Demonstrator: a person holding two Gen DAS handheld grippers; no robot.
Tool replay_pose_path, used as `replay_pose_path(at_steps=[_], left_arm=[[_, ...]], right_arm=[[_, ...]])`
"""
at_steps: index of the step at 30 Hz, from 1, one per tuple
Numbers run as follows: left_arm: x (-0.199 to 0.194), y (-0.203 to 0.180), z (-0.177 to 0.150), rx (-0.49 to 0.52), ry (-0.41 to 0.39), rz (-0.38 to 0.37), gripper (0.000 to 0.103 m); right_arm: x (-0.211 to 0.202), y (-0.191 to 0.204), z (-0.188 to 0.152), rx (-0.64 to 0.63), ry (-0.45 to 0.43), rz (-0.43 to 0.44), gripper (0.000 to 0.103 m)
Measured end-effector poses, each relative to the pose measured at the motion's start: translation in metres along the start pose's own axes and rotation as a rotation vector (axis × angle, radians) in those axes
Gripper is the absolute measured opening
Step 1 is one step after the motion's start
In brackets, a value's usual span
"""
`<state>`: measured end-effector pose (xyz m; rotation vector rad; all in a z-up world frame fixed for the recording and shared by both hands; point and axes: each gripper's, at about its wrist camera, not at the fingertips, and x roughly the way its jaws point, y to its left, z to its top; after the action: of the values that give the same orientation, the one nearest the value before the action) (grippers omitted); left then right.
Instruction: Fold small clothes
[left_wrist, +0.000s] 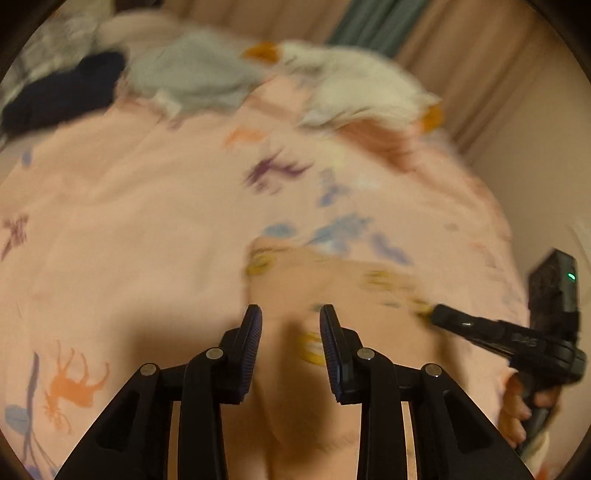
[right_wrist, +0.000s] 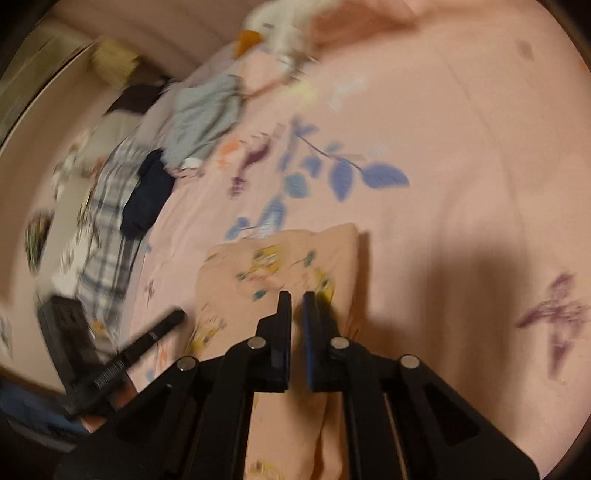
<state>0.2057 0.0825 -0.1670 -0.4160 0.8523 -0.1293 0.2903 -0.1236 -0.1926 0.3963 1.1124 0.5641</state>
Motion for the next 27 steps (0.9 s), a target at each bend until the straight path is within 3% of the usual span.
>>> replay_pose_path(at_steps=[1,3,4,5,7,8,11,12,14,16,17,18,19,22,24,27], left_arm=[[-0.012,-0.006,-0.01,0.003,0.001,-0.109,0.03],[-0.008,-0.014,-0.029,0.014,0.071,-0.203,0.03],[0.001,-0.017,-0.034,0.023,0.107,-0.193,0.03],[0.016,-0.018,-0.047,0.047,0.169,-0.134,0.03],[0.042,-0.011,-0.065,0.057,0.223,-0.068,0.022],[0.043,-0.008,-0.067,0.037,0.214,-0.067,0.017],[0.023,-0.009,-0.064,-0.024,0.194,-0.043,0.017],[0.014,-0.013,-0.064,-0.015,0.184,-0.021,0.017],[-0.005,-0.025,-0.072,0.064,0.126,0.078,0.017],[0.005,-0.027,-0.085,0.102,0.143,0.157,0.017],[0.014,-0.023,-0.098,0.102,0.196,0.18,0.017],[0.019,-0.023,-0.106,0.108,0.183,0.196,0.017],[0.015,-0.028,-0.113,0.152,0.11,0.228,0.017],[0.016,-0.045,-0.114,0.243,0.089,0.323,0.017],[0.011,-0.052,-0.105,0.238,0.111,0.338,0.017],[-0.037,-0.065,-0.082,0.197,0.06,0.251,0.017]], right_arm=[[-0.009,0.013,-0.008,-0.054,-0.01,0.0,0.009],[-0.015,0.034,-0.031,-0.143,0.02,-0.009,0.008],[-0.011,0.037,-0.045,-0.165,0.05,-0.031,0.008],[-0.002,0.037,-0.059,-0.179,0.087,-0.077,0.004],[0.015,0.028,-0.071,-0.195,0.105,-0.179,0.0],[0.02,0.021,-0.075,-0.184,0.105,-0.178,0.0],[0.005,0.018,-0.077,-0.121,0.103,-0.153,0.0],[-0.006,0.027,-0.081,-0.14,0.093,-0.178,0.006],[-0.025,0.044,-0.094,-0.213,0.069,-0.22,0.009],[-0.029,0.051,-0.11,-0.25,0.076,-0.252,0.009],[-0.023,0.048,-0.118,-0.247,0.094,-0.276,0.007],[-0.013,0.04,-0.121,-0.234,0.119,-0.304,0.005],[-0.006,0.028,-0.128,-0.205,0.138,-0.325,0.005],[-0.009,0.019,-0.131,-0.159,0.086,-0.309,0.004],[-0.018,0.024,-0.128,-0.132,0.095,-0.344,0.01],[-0.059,0.044,-0.12,-0.138,0.05,-0.342,0.011]])
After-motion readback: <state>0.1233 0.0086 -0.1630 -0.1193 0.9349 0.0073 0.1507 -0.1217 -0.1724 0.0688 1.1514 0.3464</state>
